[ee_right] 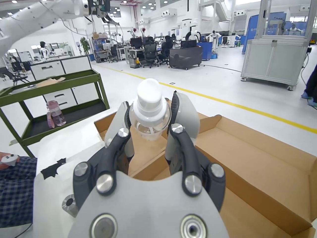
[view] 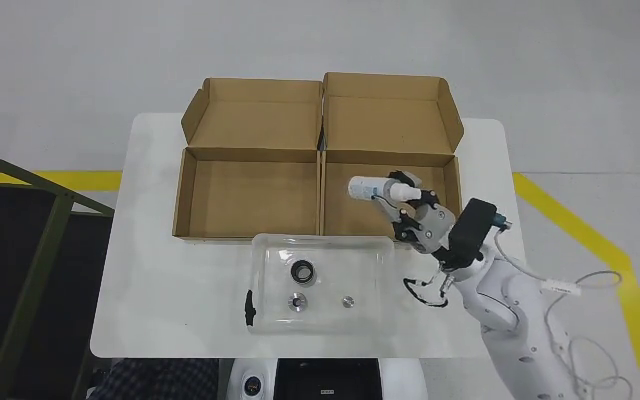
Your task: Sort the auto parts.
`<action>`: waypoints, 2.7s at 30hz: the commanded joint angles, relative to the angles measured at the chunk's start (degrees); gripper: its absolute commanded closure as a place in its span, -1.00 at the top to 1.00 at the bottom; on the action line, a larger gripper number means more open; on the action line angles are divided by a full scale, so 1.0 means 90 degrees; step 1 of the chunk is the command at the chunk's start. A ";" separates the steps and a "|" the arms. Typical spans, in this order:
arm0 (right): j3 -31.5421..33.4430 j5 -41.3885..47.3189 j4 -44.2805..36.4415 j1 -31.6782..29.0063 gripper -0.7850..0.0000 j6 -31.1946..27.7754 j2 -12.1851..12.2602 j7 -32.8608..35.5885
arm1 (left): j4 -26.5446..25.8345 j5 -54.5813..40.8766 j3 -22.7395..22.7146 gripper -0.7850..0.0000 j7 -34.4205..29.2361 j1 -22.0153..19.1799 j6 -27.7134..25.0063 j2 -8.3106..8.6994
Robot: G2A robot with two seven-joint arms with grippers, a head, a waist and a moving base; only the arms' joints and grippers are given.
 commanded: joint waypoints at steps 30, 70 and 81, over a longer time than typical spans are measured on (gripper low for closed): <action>-0.1597 -0.1050 0.1722 0.2197 -1.00 0.1005 -0.0278 0.3072 | 0.0000 0.0000 0.0000 1.00 0.0000 0.0000 0.0000 0.0000; -0.1989 -0.0440 0.3041 0.2988 1.00 0.0821 -0.0521 0.3231 | 0.0000 0.0000 0.0000 1.00 0.0000 0.0000 0.0000 0.0000; -0.1590 -0.0818 0.1849 0.2441 1.00 0.0736 -0.0393 0.3329 | 0.0000 0.0000 0.0000 1.00 0.0000 0.0000 0.0000 0.0000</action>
